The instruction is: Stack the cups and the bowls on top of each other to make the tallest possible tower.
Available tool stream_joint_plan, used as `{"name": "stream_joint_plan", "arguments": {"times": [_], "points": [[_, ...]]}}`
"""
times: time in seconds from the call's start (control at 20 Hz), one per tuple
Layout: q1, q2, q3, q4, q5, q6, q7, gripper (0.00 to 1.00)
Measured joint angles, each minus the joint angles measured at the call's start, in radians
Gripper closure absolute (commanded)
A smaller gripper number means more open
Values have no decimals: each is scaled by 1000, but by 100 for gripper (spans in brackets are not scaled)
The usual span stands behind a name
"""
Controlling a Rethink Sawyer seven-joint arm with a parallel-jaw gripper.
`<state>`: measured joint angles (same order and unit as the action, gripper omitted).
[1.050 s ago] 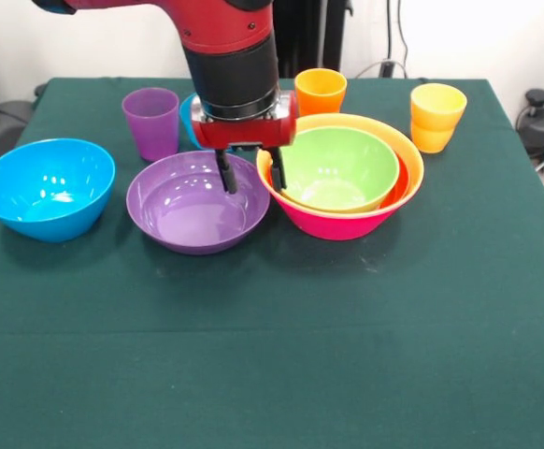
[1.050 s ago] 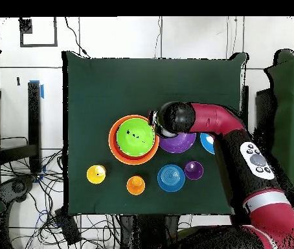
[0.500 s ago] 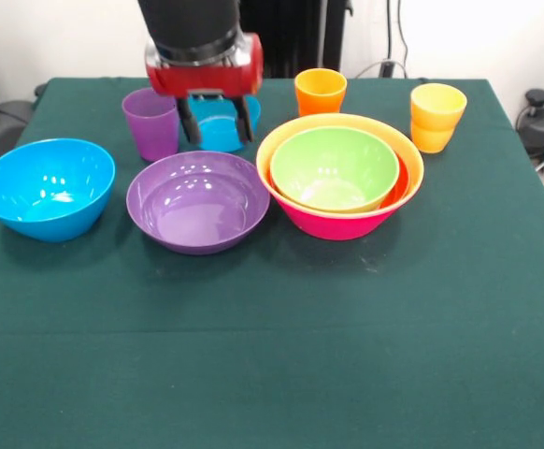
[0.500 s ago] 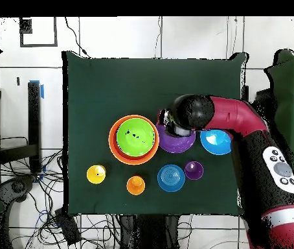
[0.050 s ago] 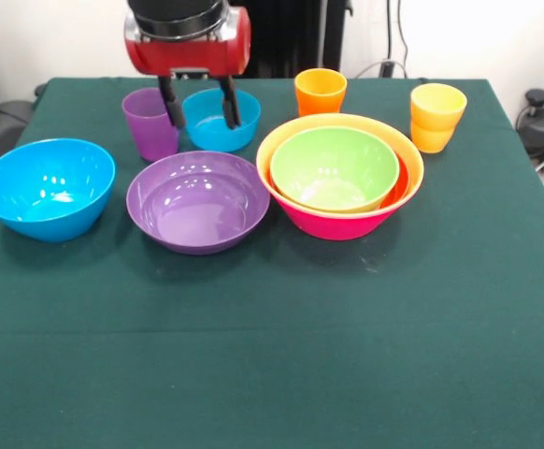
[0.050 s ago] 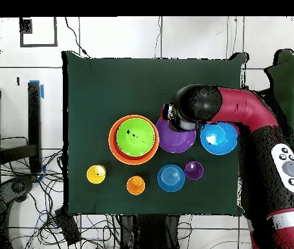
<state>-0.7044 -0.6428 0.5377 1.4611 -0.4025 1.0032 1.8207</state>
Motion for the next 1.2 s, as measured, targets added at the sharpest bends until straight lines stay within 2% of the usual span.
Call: {"name": "stream_joint_plan", "arguments": {"times": [0.5, 0.9, 1.2], "points": [[-5, 123, 4, -48, -89, -130, 0, 0], [0, 155, -8, -47, -93, -134, 1, 0], [56, 151, -104, -48, -61, -147, 73, 0]]}}
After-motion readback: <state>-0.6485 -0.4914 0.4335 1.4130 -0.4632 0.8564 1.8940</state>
